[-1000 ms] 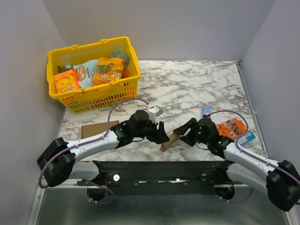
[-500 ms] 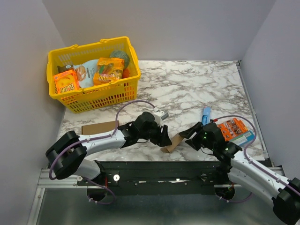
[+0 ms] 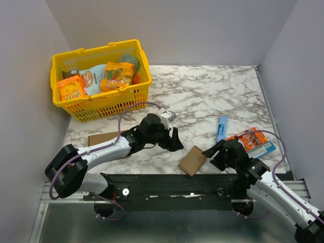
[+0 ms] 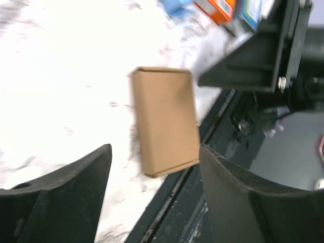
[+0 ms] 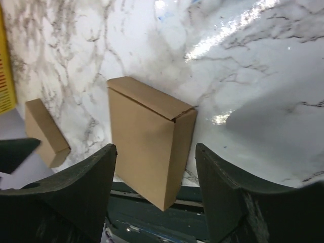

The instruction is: Fold the paper box

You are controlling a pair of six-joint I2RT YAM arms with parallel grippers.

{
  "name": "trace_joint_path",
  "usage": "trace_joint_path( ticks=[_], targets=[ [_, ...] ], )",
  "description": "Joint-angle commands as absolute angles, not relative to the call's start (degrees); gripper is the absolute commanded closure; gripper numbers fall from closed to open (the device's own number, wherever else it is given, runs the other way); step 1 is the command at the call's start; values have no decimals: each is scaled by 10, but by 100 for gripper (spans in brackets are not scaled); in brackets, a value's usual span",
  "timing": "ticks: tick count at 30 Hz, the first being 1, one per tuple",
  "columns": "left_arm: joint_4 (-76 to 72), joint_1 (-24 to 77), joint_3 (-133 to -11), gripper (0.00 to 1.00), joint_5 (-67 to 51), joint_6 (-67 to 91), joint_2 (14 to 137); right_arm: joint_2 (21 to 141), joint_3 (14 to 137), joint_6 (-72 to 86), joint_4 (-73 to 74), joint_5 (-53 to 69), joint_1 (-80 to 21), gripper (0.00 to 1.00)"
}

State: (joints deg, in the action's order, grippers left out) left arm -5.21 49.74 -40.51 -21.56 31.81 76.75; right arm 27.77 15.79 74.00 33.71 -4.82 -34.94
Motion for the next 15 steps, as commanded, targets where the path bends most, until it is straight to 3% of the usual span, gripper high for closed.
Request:
trace_joint_path(
  ticks=[1,6,15],
  targets=[
    [35,438,-452,18,-186,280,720,311,166,713,359,-27,-354,29],
    [110,375,-488,11,-187,244,677,374,157,700,291,18,-354,29],
    [187,222,-528,10,-198,192,635,518,171,701,115,112,-376,32]
  ],
)
